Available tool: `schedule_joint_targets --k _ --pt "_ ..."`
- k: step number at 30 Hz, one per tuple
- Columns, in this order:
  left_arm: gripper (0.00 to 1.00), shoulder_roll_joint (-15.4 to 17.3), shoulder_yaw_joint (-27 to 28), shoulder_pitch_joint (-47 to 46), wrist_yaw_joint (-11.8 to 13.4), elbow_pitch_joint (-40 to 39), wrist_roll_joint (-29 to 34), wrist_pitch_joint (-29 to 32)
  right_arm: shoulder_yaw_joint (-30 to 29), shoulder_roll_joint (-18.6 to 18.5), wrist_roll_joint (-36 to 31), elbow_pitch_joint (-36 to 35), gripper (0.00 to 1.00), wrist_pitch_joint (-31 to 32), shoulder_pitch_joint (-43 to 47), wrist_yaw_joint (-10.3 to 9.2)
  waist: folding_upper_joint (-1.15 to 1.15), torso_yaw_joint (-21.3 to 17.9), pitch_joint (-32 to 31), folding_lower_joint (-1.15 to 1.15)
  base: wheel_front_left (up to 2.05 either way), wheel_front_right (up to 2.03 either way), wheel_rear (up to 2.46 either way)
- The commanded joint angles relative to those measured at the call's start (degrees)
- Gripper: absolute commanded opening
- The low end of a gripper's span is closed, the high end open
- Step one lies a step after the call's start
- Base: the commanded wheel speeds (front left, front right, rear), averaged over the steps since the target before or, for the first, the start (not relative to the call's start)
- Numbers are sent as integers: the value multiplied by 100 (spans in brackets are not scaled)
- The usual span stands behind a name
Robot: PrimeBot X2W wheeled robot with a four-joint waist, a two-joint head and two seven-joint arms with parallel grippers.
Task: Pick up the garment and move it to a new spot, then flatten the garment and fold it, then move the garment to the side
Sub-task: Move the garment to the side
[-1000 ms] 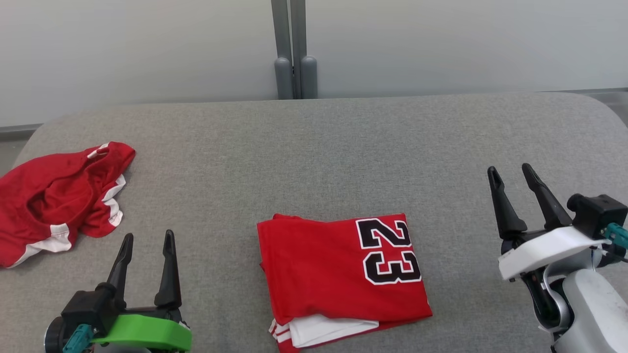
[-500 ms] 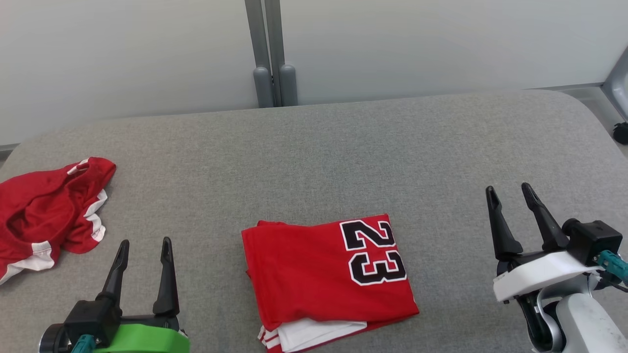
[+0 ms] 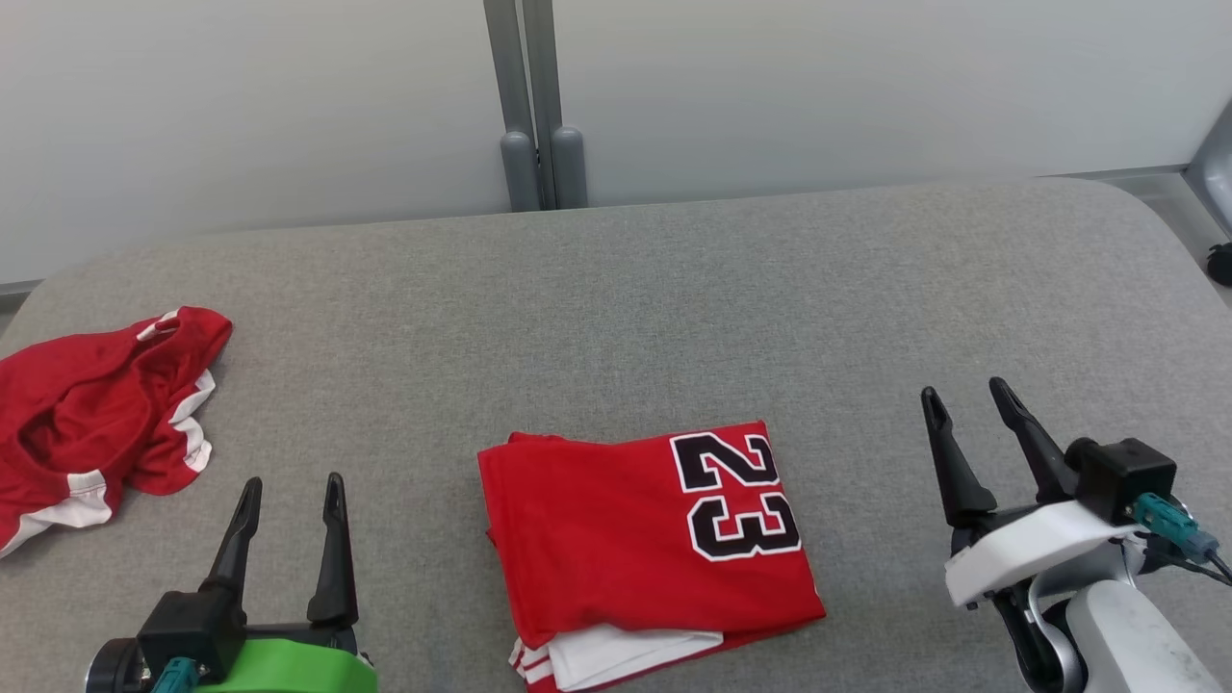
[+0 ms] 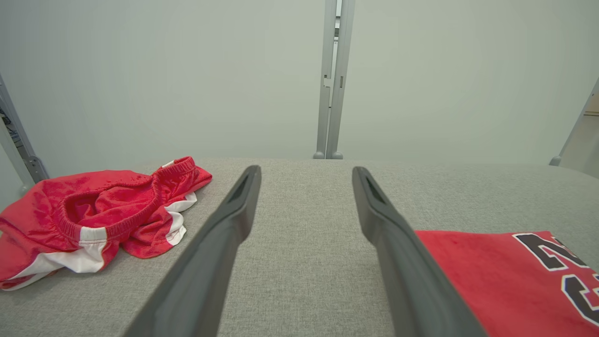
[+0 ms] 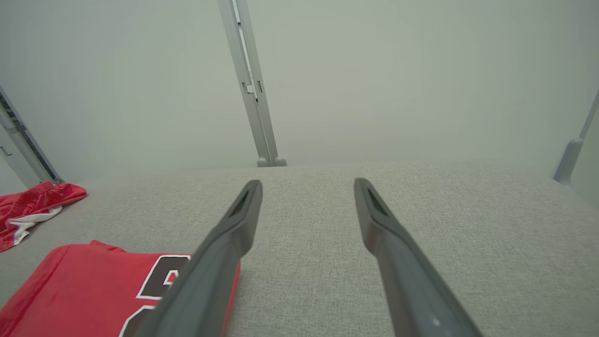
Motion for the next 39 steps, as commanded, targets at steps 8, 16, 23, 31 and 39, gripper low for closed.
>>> schedule_joint_targets --k 8,16,23,31,39 --pt "100 -41 -92 -149 -109 112 72 -16 627 99 576 434 100 1331 -672 0 0 234 37 0 0 0 0" --pt "100 -71 -181 -292 -164 122 54 -16 739 343 1027 1322 100 3147 -1147 0 0 571 93 0 0 0 0" --pt "100 -91 -307 -404 -194 164 89 -16 443 536 1057 2085 100 3983 -1213 0 0 850 193 0 0 0 0" --pt "100 -100 -311 -436 -209 212 129 -16 402 689 1063 2288 30 4123 -1255 0 0 923 256 0 0 0 0" --pt "100 -112 -374 -453 -228 256 73 -15 552 535 1106 1951 0 3777 -1431 0 0 647 206 0 0 0 0"
